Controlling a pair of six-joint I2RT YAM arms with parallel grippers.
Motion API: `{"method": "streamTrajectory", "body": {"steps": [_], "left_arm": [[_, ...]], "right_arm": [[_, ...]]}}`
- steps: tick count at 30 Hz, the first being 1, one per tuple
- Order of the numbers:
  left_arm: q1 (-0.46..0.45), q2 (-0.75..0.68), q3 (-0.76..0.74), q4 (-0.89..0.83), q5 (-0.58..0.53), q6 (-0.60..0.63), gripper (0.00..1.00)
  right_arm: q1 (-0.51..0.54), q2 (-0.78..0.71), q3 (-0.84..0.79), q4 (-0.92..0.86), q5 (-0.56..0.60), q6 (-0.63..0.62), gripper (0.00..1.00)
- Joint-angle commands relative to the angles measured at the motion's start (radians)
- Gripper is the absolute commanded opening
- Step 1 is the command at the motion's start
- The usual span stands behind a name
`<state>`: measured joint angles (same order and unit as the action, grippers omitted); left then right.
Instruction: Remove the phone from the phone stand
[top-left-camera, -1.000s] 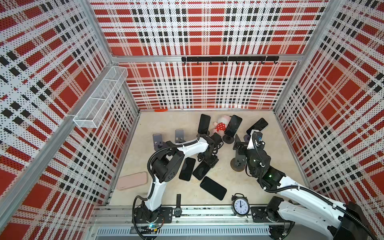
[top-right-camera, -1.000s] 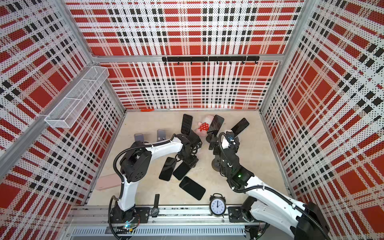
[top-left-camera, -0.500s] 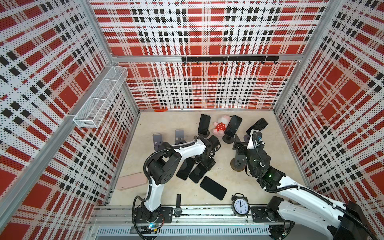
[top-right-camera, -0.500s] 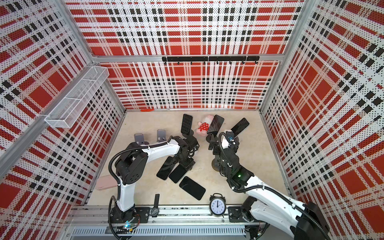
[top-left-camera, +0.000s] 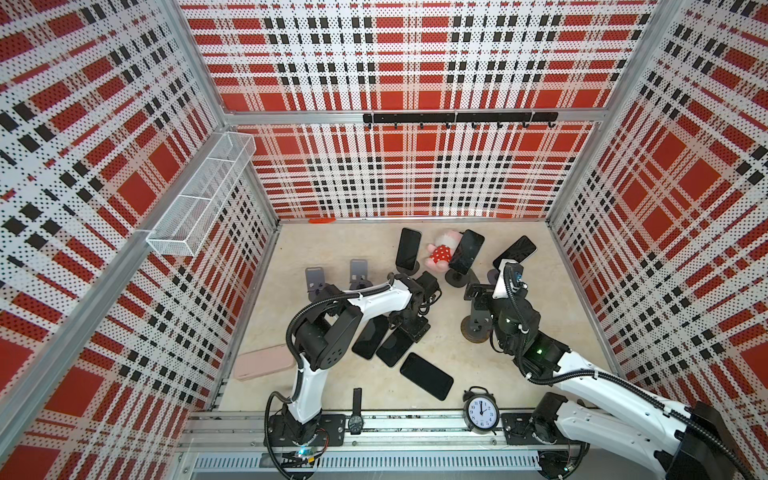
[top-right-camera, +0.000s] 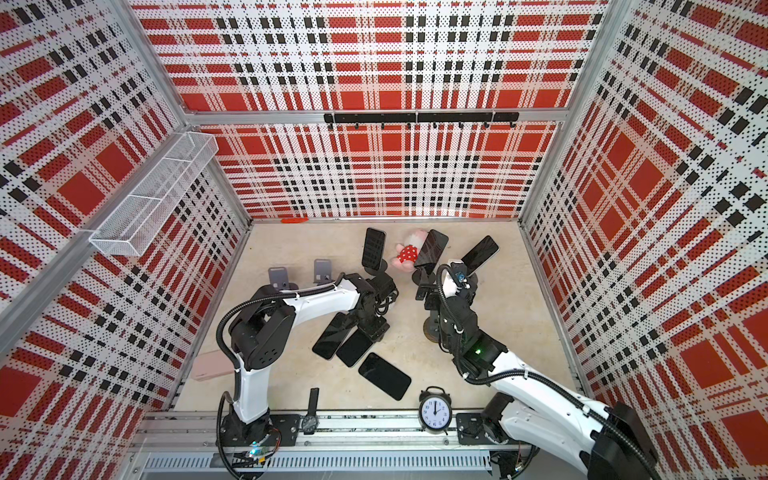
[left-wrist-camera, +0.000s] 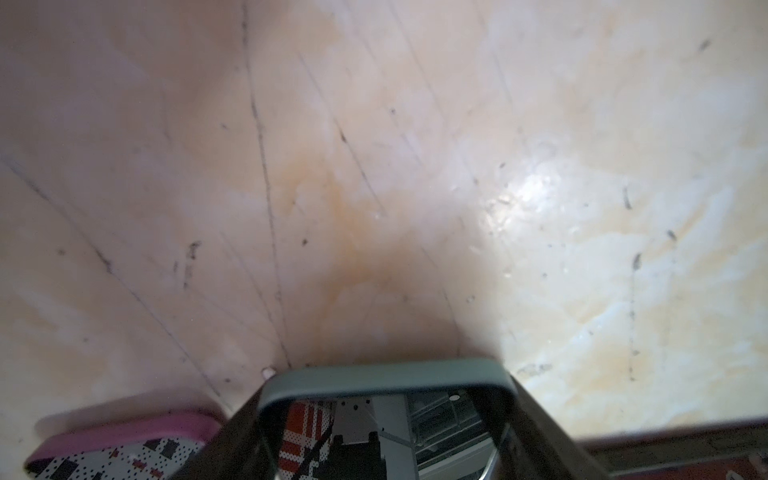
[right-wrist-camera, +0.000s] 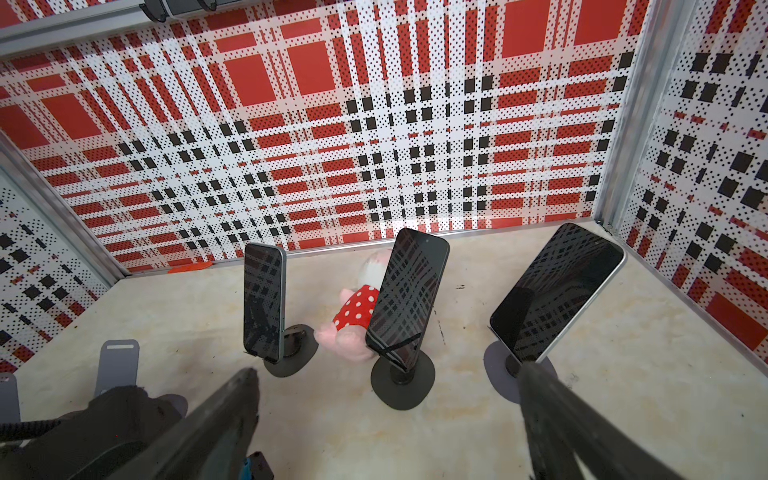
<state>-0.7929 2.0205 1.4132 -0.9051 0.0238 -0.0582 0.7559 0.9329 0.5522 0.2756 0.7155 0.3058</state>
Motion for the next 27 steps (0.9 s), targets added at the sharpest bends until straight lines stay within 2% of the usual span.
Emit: {"method": "streamTrajectory", "body": {"steps": [1, 27], "left_arm": [[-0.002, 0.04, -0.025, -0.031, -0.019, 0.022, 0.61], [-0.005, 0.075, 0.013, -0.028, -0.027, 0.017, 0.72]], "right_arm": [[-0.009, 0.001, -0.005, 0.018, 0.001, 0.002, 1.0], [-0.011, 0.002, -0.007, 0.018, -0.032, 0.011, 1.0]]}}
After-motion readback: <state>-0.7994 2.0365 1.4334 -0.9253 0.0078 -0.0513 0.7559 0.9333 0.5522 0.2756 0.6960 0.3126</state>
